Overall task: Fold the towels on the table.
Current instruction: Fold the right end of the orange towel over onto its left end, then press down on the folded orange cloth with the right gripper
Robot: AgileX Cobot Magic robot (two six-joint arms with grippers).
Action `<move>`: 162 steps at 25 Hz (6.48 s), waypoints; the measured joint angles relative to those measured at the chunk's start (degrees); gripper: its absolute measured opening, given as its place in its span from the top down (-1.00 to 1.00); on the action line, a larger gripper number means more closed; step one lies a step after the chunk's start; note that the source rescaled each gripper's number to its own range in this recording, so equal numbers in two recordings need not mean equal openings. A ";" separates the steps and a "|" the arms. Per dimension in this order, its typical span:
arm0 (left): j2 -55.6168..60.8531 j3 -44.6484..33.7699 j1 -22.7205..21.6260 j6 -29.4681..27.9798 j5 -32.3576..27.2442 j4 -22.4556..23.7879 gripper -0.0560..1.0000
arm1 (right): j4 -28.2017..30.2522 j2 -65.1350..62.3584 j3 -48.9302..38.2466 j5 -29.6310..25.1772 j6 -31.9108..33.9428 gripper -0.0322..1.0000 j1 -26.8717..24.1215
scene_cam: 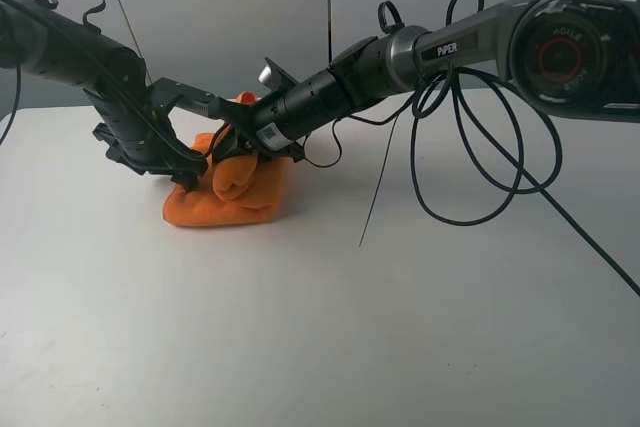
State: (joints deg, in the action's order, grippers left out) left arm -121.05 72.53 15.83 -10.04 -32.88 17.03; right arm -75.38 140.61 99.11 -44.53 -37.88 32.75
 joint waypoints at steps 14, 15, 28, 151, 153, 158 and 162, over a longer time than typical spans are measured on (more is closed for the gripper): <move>10.61 0.00 0.35 0.39 -4.62 4.49 -1.00 | -0.35 0.00 0.27 -0.25 -0.02 0.79 0.44; 11.48 -0.12 0.35 -0.13 -5.02 5.45 -1.00 | -0.49 0.00 0.27 -0.25 -0.02 0.79 0.44; 26.88 -0.38 -0.33 -3.09 -6.71 6.69 -1.00 | 0.19 0.00 0.44 -0.19 -0.02 0.79 0.44; 40.48 4.35 -0.33 -3.39 -17.85 3.09 -1.00 | 7.28 1.03 3.88 7.06 -15.55 -1.00 7.39; 40.48 4.35 -0.33 -3.39 -17.85 3.09 -1.00 | 7.28 -0.78 3.88 6.76 -16.17 -1.00 7.47; 40.72 4.37 -0.33 -3.39 -17.89 2.86 -1.00 | 7.28 -7.18 3.88 6.40 -16.67 -1.00 7.75; 43.02 5.84 -0.33 -3.17 -18.26 2.65 -1.00 | 9.50 -8.90 3.95 5.72 -15.23 -1.00 7.55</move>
State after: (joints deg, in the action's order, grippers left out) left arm -78.03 78.37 15.50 -13.21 -51.14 19.69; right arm -65.88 131.70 103.06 -38.81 -53.11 40.30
